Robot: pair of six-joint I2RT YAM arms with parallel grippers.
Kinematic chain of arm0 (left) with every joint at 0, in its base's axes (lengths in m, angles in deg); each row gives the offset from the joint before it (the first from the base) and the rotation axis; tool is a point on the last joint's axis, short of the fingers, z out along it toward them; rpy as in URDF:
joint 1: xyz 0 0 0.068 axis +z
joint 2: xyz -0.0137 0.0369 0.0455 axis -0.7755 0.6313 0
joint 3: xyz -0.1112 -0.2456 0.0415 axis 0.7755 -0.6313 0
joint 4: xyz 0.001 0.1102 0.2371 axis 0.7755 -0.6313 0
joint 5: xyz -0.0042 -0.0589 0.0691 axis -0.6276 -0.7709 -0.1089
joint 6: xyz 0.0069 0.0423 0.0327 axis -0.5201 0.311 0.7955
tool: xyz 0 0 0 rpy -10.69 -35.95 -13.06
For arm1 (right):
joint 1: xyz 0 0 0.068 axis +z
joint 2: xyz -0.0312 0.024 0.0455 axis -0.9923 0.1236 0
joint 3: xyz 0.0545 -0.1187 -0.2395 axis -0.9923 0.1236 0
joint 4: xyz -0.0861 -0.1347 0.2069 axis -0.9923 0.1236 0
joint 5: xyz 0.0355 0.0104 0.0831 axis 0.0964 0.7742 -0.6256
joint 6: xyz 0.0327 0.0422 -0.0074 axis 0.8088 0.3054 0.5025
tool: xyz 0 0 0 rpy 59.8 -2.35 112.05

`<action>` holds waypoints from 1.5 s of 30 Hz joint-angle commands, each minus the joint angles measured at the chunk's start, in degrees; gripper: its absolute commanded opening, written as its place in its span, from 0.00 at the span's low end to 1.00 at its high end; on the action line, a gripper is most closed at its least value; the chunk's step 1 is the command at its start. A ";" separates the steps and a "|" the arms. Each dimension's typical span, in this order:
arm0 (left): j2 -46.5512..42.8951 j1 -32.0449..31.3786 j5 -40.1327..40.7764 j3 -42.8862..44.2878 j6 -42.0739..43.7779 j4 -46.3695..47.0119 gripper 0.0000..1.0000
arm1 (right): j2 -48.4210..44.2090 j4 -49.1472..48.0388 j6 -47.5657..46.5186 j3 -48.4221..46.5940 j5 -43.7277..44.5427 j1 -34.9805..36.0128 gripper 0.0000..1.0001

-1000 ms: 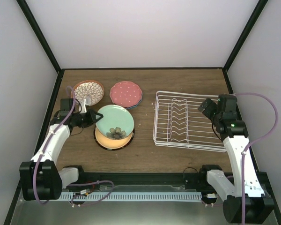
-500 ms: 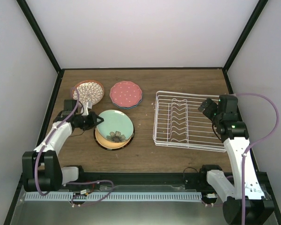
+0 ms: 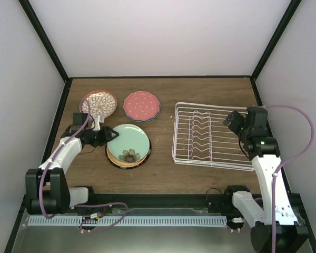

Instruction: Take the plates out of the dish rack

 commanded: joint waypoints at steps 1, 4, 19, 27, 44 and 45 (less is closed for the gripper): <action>-1.15 -0.27 -0.75 -0.68 0.09 0.36 0.47 | 0.28 -0.46 -0.98 -1.35 0.78 -0.29 1.00; -1.18 -0.36 0.07 -0.44 0.21 -0.59 0.57 | 0.19 -0.46 -1.03 -1.20 0.78 -0.28 1.00; -0.94 -3.59 13.39 10.11 5.95 -7.51 1.00 | -0.37 -0.16 -1.21 -0.47 -0.49 -0.28 1.00; -1.23 -4.87 18.36 13.10 7.91 -9.89 1.00 | 0.92 0.36 -3.12 -0.87 -3.94 -0.28 1.00; -4.92 -4.85 15.93 13.16 9.28 -7.50 1.00 | 3.06 -3.43 -5.70 0.72 -13.84 -0.28 1.00; -4.87 -4.91 15.94 13.25 9.69 -7.56 1.00 | 3.15 -3.53 -5.81 0.80 -13.87 -0.28 1.00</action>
